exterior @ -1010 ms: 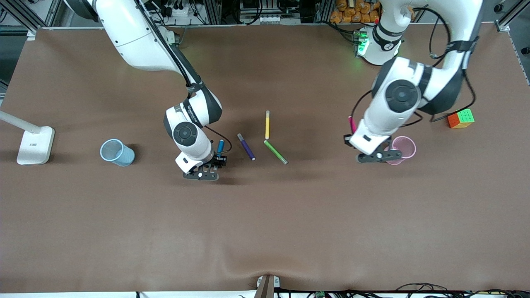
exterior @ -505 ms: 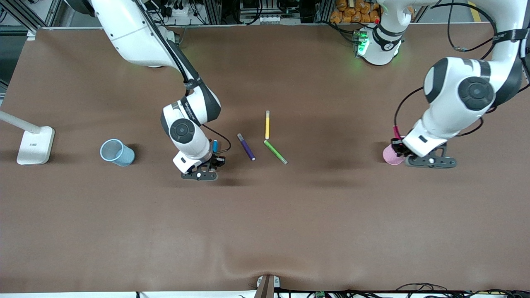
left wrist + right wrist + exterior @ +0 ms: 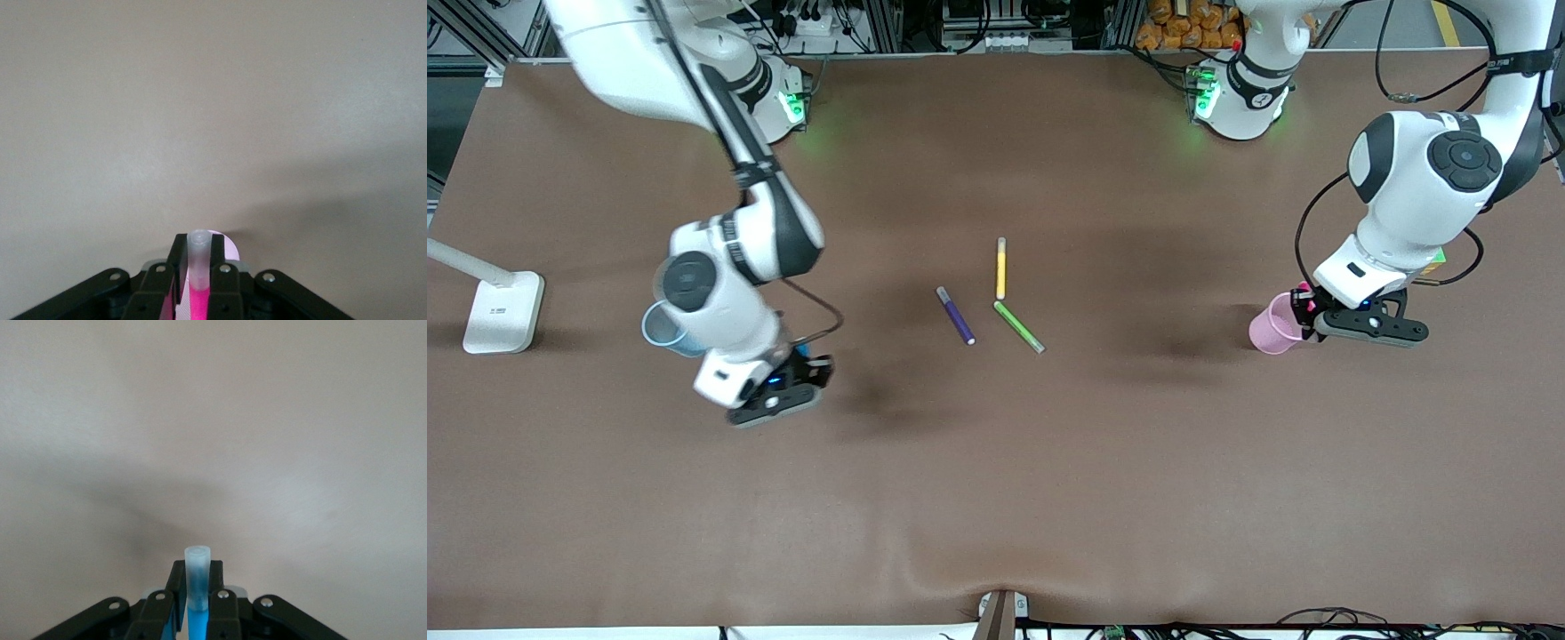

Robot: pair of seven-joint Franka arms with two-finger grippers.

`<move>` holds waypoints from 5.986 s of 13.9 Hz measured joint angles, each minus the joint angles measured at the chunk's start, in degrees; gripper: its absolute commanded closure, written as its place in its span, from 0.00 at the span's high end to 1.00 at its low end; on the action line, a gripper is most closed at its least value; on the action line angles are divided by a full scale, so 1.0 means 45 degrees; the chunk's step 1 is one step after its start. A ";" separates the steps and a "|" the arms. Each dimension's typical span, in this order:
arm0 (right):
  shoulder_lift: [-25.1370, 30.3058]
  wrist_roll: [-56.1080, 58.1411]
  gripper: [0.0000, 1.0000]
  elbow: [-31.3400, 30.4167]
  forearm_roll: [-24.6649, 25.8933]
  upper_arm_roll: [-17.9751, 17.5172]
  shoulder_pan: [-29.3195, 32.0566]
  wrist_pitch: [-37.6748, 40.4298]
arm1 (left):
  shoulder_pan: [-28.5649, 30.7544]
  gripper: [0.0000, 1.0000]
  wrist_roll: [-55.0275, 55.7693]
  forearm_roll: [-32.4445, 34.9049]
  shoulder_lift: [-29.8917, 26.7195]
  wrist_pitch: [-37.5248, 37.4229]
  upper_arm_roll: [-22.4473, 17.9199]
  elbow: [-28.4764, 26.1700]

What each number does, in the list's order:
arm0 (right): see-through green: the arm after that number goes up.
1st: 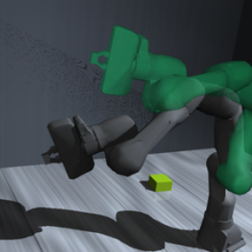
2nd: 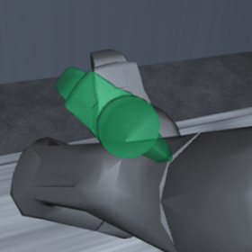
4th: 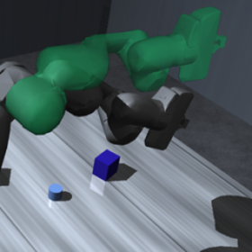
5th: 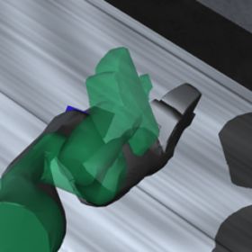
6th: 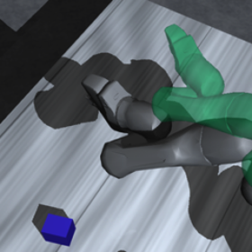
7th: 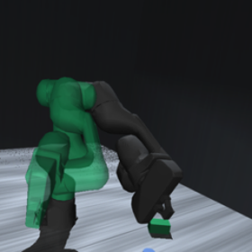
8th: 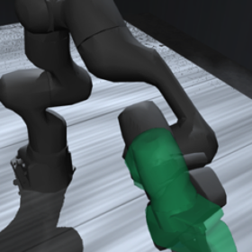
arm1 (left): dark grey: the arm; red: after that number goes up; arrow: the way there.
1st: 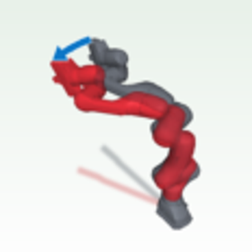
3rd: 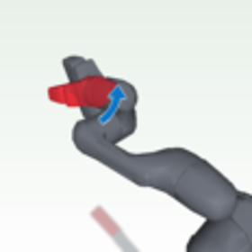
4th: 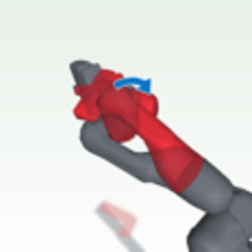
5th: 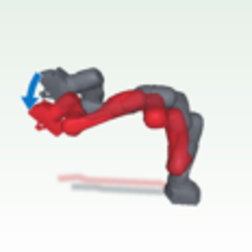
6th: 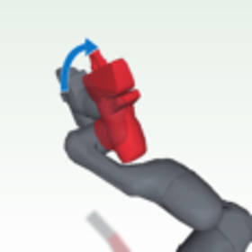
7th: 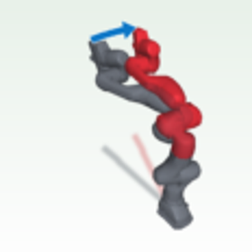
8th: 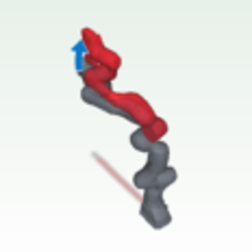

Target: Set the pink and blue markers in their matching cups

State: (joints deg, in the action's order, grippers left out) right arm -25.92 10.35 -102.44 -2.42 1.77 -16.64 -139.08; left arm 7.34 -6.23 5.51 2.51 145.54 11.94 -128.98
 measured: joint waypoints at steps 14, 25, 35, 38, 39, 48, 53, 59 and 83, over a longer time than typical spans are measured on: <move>0.1742 1.6401 0.00 -0.0420 -0.7520 0.0025 0.5233 0.6104 | 0.0323 1.00 -0.0234 0.0000 0.1263 0.3107 0.0019 -0.1192; 0.1786 2.0569 0.00 -0.2068 -0.8327 0.0021 0.7098 0.7381 | 0.0217 1.00 0.0056 -0.0011 0.0867 -0.4273 0.0486 0.2996; 0.1739 2.0470 1.00 -0.2152 -0.8452 -0.0091 0.7349 0.7331 | 0.0068 1.00 0.0634 -0.0417 0.0855 -1.0668 0.1099 0.8184; 0.1813 1.9045 1.00 -0.1887 -0.8453 -0.0160 0.7086 0.6990 | 0.0069 1.00 0.0634 -0.0417 0.0845 -1.1073 0.1100 0.9033; 0.1854 1.8439 1.00 -0.1800 -0.8451 -0.0176 0.6905 0.6817 | 0.0070 1.00 0.0634 -0.0418 0.0824 -1.1137 0.1100 0.9249; 0.2729 1.0342 1.00 -0.0980 -0.3308 -0.0264 0.5224 0.5229 | 0.0147 1.00 0.0636 -0.0418 0.0402 -1.1535 0.1093 0.9571; 0.3439 0.6293 1.00 0.0041 -0.0858 -0.0289 0.4735 0.6007 | 0.0255 1.00 0.0638 -0.0418 0.0351 -1.1914 0.1030 0.9572; 0.4338 0.1221 1.00 0.1455 -0.0389 -0.0297 0.4081 0.8797 | 0.0196 1.00 0.0638 -0.0419 0.0201 -1.1940 0.0724 0.9584; 0.6670 -0.1578 1.00 0.2199 0.0295 0.0518 0.4147 1.2339 | -0.1303 1.00 0.1114 -0.0704 -0.0412 -1.2836 -0.0916 0.9384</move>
State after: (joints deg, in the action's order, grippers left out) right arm 4.10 3.25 -92.55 -1.09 4.11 2.02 -83.55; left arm 1.48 -1.22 2.34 0.66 87.78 7.82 -86.75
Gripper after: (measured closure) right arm 0.000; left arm 0.000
